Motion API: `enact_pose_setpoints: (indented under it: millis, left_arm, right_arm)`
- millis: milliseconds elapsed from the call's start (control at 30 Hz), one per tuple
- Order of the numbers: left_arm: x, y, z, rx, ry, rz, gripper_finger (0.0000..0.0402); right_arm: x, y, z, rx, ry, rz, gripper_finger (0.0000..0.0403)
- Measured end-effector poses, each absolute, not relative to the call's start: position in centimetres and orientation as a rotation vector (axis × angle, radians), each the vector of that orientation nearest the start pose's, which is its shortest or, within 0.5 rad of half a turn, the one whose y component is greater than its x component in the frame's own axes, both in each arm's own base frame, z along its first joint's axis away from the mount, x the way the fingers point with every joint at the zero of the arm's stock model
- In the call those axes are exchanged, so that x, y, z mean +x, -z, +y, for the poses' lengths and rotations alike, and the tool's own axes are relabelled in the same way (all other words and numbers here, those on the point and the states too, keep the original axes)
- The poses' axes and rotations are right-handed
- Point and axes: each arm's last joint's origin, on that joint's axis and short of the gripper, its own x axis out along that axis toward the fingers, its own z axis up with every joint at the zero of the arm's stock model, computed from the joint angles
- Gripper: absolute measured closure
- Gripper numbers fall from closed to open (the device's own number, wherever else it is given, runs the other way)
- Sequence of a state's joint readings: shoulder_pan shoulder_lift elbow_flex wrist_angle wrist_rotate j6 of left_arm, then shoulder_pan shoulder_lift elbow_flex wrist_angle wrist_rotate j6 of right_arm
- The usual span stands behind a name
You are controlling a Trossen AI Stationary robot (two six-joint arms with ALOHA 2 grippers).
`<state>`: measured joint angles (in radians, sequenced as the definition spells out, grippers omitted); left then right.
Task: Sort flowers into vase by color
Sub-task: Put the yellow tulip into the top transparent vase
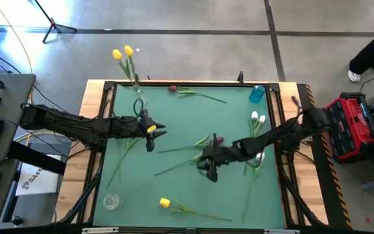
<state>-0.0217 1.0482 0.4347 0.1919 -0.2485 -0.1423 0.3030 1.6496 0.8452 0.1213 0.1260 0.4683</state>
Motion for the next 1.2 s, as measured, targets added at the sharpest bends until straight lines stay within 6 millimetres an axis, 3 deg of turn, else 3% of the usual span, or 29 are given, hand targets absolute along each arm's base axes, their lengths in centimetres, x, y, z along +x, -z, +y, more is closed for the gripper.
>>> enact_pose_setpoints:
  millis: [233,433,733,867,1200]
  left_arm:
    - [22.3,-18.0,-2.8,-0.102,-0.14,0.478,0.0294]
    - [22.7,-16.9,-6.5,-0.118,-0.015,0.465,0.0301]
    - [22.3,-16.8,-10.6,-0.113,0.144,0.385,0.0316]
    - [22.0,-16.9,-11.3,-0.114,0.174,0.373,0.0316]
    - [21.4,-16.9,-12.4,-0.121,0.186,0.37,0.0316]
  right_arm:
    - [34.1,-17.5,14.2,0.3,0.0,0.81,0.024]
    - [35.2,-18.4,18.9,0.321,0.012,0.908,0.024]
    - [35.2,-15.5,25.5,0.359,-0.042,0.971,0.024]
    - [34.7,-14.6,27.2,0.337,-0.038,0.967,0.024]
    - [33.4,-13.7,29.0,0.302,0.01,0.92,0.024]
